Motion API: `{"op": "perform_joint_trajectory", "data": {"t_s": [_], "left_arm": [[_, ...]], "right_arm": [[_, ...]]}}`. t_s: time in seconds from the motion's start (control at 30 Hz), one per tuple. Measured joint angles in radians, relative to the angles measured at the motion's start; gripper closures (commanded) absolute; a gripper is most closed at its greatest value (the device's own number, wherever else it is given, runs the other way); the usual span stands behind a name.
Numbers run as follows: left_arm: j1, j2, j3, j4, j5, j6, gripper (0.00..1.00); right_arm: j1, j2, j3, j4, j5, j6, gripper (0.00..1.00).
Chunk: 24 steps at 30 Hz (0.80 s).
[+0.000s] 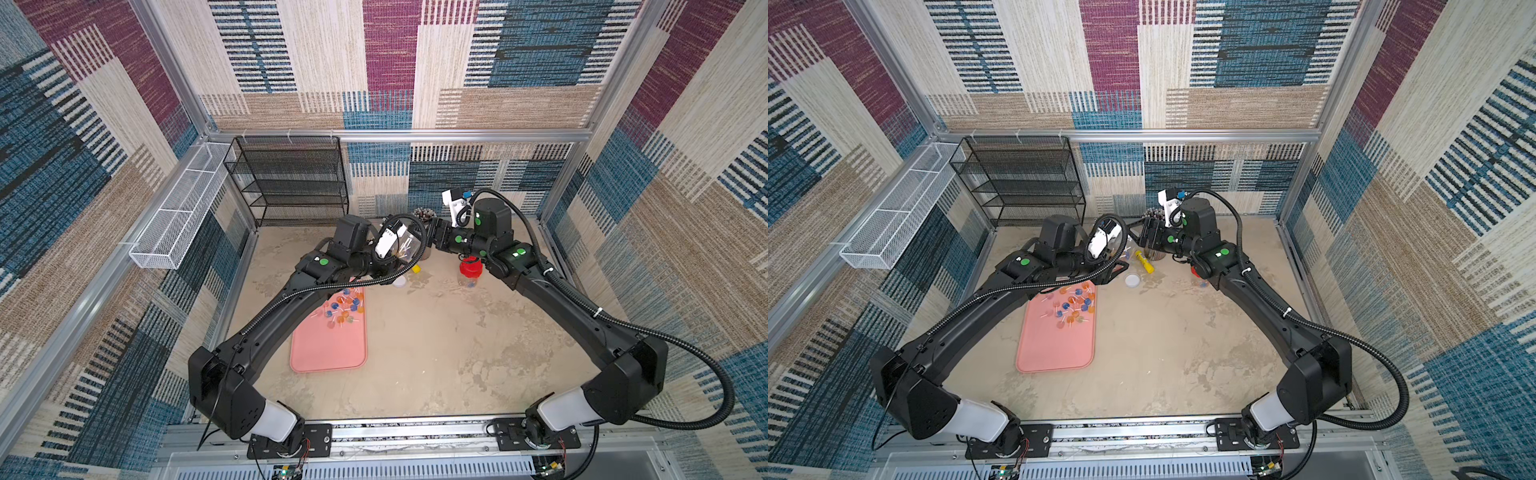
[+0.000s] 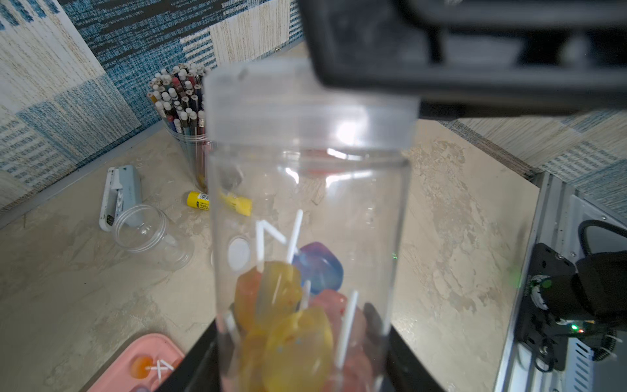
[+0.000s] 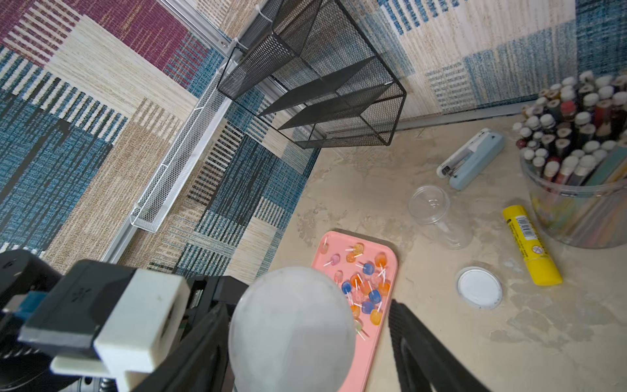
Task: Pour the candies out of the jar
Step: Unscrew the lid from the jar.
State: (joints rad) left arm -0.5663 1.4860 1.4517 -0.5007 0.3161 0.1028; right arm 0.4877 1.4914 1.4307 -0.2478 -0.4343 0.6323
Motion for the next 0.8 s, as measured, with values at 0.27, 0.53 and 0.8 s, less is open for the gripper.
{"op": "perform_joint_trajectory", "data": {"t_s": [0.27,0.53,0.8], "left_arm": [[-0.014,0.007,0.001,-0.001,-0.027,0.006,1.00],[-0.018,0.013,0.006,-0.006,-0.041,0.006,1.00],[0.000,0.007,0.016,-0.005,0.014,0.011,1.00]], "right_arm": [[0.013,0.020,-0.003,0.026,0.025,0.007,0.36],[0.019,0.031,-0.003,0.042,0.025,0.014,0.55],[0.009,0.013,-0.003,0.045,-0.027,-0.016,0.67]]}}
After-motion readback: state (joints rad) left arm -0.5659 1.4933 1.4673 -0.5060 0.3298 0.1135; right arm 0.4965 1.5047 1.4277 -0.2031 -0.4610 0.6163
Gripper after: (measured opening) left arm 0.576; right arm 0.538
